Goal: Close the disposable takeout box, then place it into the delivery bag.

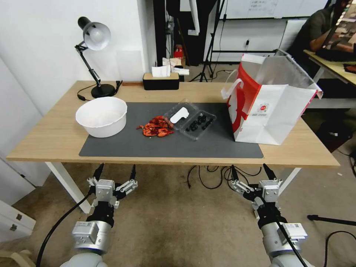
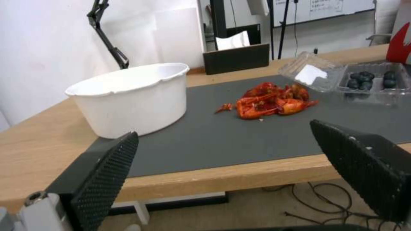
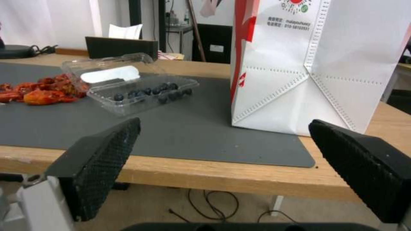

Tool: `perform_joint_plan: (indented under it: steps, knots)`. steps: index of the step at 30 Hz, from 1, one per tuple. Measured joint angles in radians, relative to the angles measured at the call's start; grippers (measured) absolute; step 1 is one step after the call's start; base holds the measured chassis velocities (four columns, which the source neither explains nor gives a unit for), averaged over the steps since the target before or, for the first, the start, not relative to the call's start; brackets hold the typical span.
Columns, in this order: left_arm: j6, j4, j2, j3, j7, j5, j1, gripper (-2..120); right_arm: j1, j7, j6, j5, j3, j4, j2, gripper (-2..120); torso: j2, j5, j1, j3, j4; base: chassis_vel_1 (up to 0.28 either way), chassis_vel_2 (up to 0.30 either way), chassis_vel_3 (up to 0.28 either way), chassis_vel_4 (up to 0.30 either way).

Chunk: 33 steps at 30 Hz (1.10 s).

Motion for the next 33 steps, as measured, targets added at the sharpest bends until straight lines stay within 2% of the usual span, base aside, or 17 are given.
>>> perform_joint_plan:
  steps: [27, 30, 31, 32, 33]
  knots:
    - [0.000, 0.000, 0.000, 0.000, 0.000, 0.000, 0.000, 100, 0.000, 0.000, 0.000, 0.000, 0.000, 0.000, 0.000, 100, 0.000, 0.0001, 0.000, 0.000, 0.0000, 0.000, 0.000, 0.000, 0.000]
    - [-0.001, 0.001, 0.001, 0.001, -0.001, -0.001, -0.001, 100, -0.003, -0.034, 0.009, -0.006, -0.011, -0.017, 0.022, 100, 0.000, 0.0001, 0.000, 0.000, 0.0001, 0.000, 0.000, 0.000, 0.000]
    - [-0.014, 0.019, 0.012, 0.012, -0.019, -0.014, -0.013, 100, -0.009, -0.083, 0.023, -0.015, -0.032, -0.041, 0.061, 100, 0.000, 0.0015, 0.000, 0.000, 0.0005, 0.000, 0.000, 0.000, 0.000]
    - [-0.032, 0.043, 0.028, 0.025, -0.044, -0.035, -0.031, 100, -0.010, -0.098, 0.029, -0.015, -0.037, -0.048, 0.073, 100, 0.000, 0.0014, 0.000, 0.000, 0.0002, 0.000, 0.000, 0.000, 0.000]
    - [-0.062, 0.084, 0.054, 0.049, -0.085, -0.068, -0.060, 100, -0.009, -0.109, 0.034, -0.012, -0.037, -0.052, 0.081, 100, 0.000, -0.0011, 0.000, 0.000, 0.0002, 0.000, 0.000, 0.000, 0.000]
